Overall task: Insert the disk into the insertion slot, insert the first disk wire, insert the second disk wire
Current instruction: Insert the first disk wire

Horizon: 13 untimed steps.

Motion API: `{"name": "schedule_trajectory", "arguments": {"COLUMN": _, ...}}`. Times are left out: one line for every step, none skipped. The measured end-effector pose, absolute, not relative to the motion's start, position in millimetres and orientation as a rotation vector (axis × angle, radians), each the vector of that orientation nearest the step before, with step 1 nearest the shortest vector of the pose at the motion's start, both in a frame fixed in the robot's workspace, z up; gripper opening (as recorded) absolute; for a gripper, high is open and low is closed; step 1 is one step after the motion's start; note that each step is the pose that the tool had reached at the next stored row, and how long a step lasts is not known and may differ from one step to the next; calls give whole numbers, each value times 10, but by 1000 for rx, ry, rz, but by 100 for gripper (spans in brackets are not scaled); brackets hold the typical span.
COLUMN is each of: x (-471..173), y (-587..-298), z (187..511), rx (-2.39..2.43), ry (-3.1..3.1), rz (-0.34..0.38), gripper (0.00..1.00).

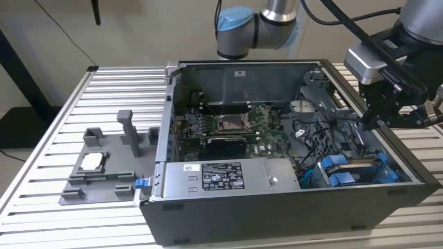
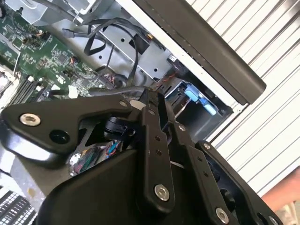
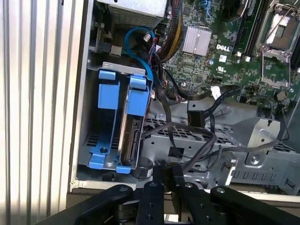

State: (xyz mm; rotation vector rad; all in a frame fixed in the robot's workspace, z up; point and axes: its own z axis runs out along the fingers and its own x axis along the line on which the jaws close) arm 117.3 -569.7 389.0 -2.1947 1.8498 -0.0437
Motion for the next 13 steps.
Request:
{"name": "schedule_trajectory", "arguments": {"x": 1173, "y": -5697, "z": 3891, "rx": -2195, "ry": 1850, "rz": -44, "gripper": 19}}
{"name": "schedule_trajectory", "arguments": {"x": 1174, "y": -5697, "z": 3890, "rx": -2196, "ry": 1851, "rz": -46, "gripper": 19}}
{"name": "schedule_trajectory", "arguments": {"x": 1179, "y": -5696, "z": 3889, "rx": -2202, "ry": 1855, "rz": -50, "gripper": 19}}
{"name": "schedule_trajectory", "arguments": {"x": 1185, "y": -5696, "z": 3889, "rx": -2211, "ry": 1861, "rz": -56, "gripper": 19}}
{"name": "schedule_trajectory", "arguments": {"x": 1191, "y": -5697, "z": 3889, "rx": -2219, "ry": 1867, "rz": -61, "gripper": 19}}
{"name": "schedule_trajectory", "arguments": {"x": 1199, "y": -5697, "z": 3889, "rx": -2229, "ry": 1874, "rz": -66, "gripper": 19}}
{"name": "schedule_trajectory", "arguments": {"x": 1206, "y": -5697, "z": 3888, "rx": -2238, "ry": 1880, "rz": -71, "gripper": 19}}
{"name": "schedule_trajectory", "arguments": {"x": 1214, "y": -5697, "z": 3888, "rx": -2247, "ry": 1886, "rz": -78, "gripper": 19}}
{"name": "schedule_trajectory", "arguments": {"x": 1220, "y": -5696, "z": 3888, "rx": -2256, "ry": 1892, "rz": -87, "gripper": 19}}
{"name": "schedule_trajectory", "arguments": {"x": 1223, "y": -5697, "z": 3886, "rx": -2262, "ry": 1898, "rz": -96, "gripper": 19}}
{"name": "schedule_trajectory", "arguments": {"x": 1223, "y": -5697, "z": 3882, "rx": -2262, "ry": 1905, "rz": -103, "gripper": 19}}
{"name": "schedule_trajectory", "arguments": {"x": 1224, "y": -5697, "z": 3874, "rx": -2255, "ry": 1916, "rz": -106, "gripper": 19}}
{"name": "schedule_trajectory", "arguments": {"x": 1224, "y": -5697, "z": 3862, "rx": -2242, "ry": 1933, "rz": -107, "gripper": 19}}
